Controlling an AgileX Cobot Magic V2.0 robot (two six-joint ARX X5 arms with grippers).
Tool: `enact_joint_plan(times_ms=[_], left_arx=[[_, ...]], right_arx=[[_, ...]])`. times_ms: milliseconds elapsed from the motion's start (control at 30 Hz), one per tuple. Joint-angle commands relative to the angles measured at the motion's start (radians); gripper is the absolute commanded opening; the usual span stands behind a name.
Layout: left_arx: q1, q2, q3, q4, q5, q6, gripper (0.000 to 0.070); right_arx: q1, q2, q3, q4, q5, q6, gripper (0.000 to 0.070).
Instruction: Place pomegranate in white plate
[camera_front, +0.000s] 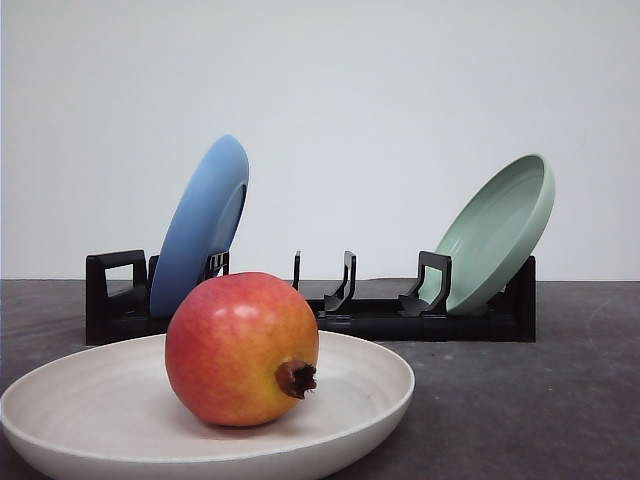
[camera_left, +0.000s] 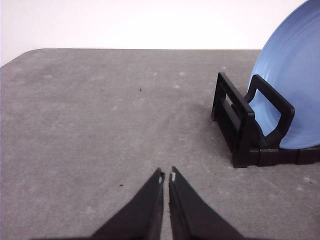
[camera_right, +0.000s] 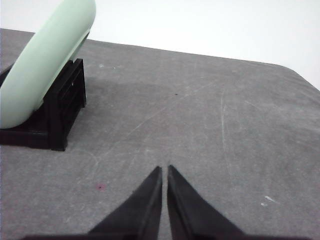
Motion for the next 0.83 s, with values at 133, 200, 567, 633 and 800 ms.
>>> enact_joint_plan(times_ms=[133, 200, 567, 633, 800], left_arx=[[0.001, -0.002, -0.01, -0.004, -0.005, -0.008, 0.0], [0.001, -0.002, -0.01, -0.004, -0.005, -0.008, 0.0], [0.001, -0.002, -0.01, -0.004, -0.005, -0.008, 0.0], [0.001, -0.002, -0.01, -0.004, -0.005, -0.008, 0.0], [0.001, -0.002, -0.01, -0.004, -0.005, -0.008, 0.0]], right_arx=[[-0.002, -0.003, -0.004, 0.008, 0.001, 0.014, 0.0013], [-0.002, -0.003, -0.004, 0.008, 0.001, 0.014, 0.0013], [-0.002, -0.003, -0.004, 0.008, 0.001, 0.014, 0.0013], [-0.002, -0.003, -0.004, 0.008, 0.001, 0.014, 0.0013], [-0.002, -0.003, -0.004, 0.008, 0.001, 0.014, 0.0013]])
